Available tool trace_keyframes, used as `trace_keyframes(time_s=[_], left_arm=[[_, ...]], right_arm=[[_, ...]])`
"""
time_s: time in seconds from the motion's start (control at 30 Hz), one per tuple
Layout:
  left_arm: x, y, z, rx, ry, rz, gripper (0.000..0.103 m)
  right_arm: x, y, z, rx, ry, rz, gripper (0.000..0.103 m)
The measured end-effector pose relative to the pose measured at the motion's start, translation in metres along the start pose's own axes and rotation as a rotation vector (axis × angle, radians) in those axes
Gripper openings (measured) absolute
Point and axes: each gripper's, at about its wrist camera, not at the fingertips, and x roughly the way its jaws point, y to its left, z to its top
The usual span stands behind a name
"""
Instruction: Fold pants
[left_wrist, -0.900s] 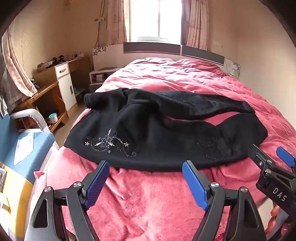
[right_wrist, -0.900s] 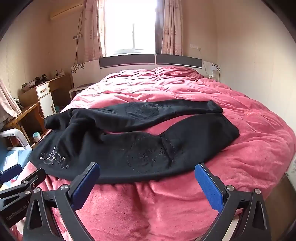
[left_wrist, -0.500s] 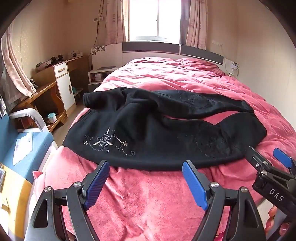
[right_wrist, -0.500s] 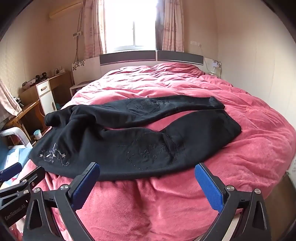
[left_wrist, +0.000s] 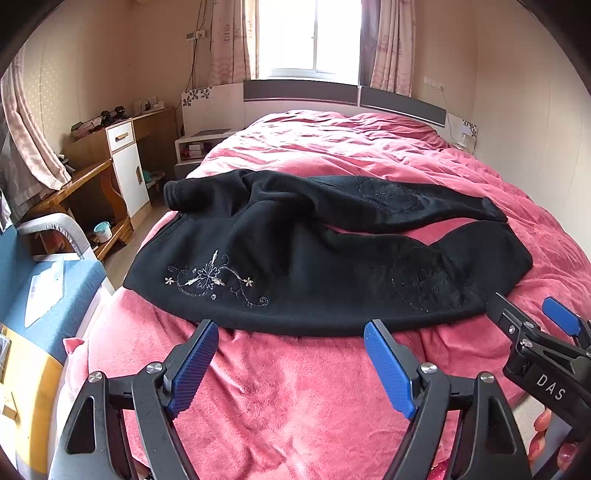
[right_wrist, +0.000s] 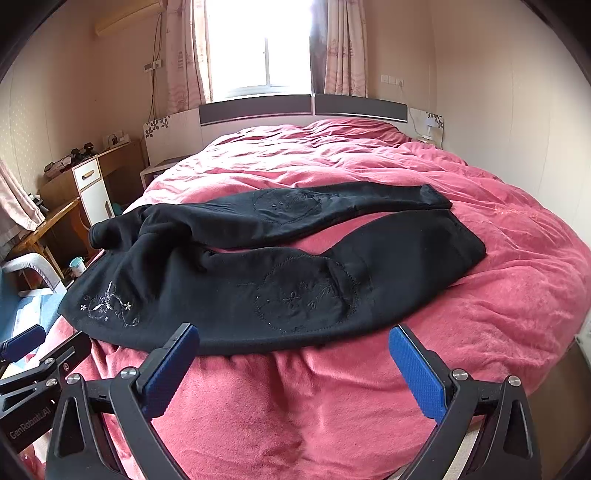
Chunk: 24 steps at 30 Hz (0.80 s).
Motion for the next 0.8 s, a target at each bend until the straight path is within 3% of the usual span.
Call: trace_keyframes(time_s=[0.8], left_arm=[[0.0038, 0.0024, -0.0012, -0.009, 0.029, -0.001, 0.083]], right_arm=[[0.0048, 0.0048, -0.0031, -0.018, 0.027, 0.028, 0.103]])
